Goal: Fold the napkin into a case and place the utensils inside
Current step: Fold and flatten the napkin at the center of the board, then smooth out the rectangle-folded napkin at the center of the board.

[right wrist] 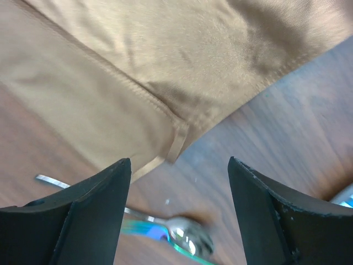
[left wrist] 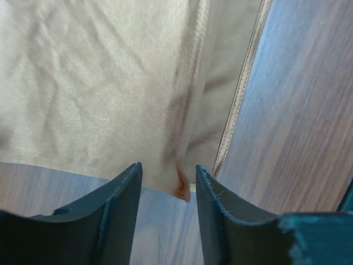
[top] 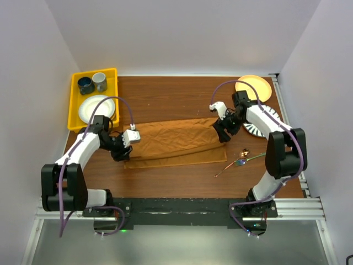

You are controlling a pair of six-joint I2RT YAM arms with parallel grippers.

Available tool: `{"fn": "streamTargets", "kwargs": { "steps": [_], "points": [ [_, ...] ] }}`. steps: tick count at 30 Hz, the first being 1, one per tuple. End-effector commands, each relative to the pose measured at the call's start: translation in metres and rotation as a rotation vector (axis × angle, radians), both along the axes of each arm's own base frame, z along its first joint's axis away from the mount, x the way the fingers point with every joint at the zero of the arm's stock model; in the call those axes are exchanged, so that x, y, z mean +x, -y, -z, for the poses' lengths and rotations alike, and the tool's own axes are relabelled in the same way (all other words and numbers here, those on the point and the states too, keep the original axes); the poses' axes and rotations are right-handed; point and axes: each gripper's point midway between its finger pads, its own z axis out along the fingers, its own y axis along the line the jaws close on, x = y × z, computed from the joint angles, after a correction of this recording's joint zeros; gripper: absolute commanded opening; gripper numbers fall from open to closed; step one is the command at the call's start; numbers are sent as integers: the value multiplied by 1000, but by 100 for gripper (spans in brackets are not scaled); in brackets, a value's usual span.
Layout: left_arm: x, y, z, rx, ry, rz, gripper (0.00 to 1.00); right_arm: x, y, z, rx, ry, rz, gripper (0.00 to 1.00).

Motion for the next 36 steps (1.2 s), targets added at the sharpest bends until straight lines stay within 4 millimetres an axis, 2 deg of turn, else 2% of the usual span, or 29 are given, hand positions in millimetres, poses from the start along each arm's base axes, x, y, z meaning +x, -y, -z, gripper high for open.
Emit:
{"fn": "streamTargets", "kwargs": {
  "steps": [1, 6, 9, 11, 13, 19, 24, 31, 36],
  "points": [
    [11, 10, -26, -59, 65, 42, 50, 4, -5, -33, 35, 33, -33, 75],
    [16, 11, -20, -71, 42, 36, 52, 9, -8, -19, 39, -30, -22, 69],
    [18, 10, -14, -60, 37, 30, 52, 9, -13, -7, 55, -72, -14, 69],
    [18, 8, -9, -51, 30, 26, 52, 7, -16, 2, 64, -111, -13, 69],
    [16, 6, -4, -36, 15, 29, 52, 0, -18, 6, 75, -146, -34, 65],
    [9, 3, 1, -15, 7, 42, 52, -29, -10, 2, 58, -178, -95, 52],
    [7, 0, 0, -1, 19, 47, 52, -51, -2, -1, 29, -217, -137, 54],
    [1, -2, 2, 18, 36, 79, 52, -53, -3, -10, 36, -222, -157, 55],
    [-4, -1, 4, 28, 85, 141, 50, -55, 0, -4, 6, -196, -138, 54]
  ]
}}
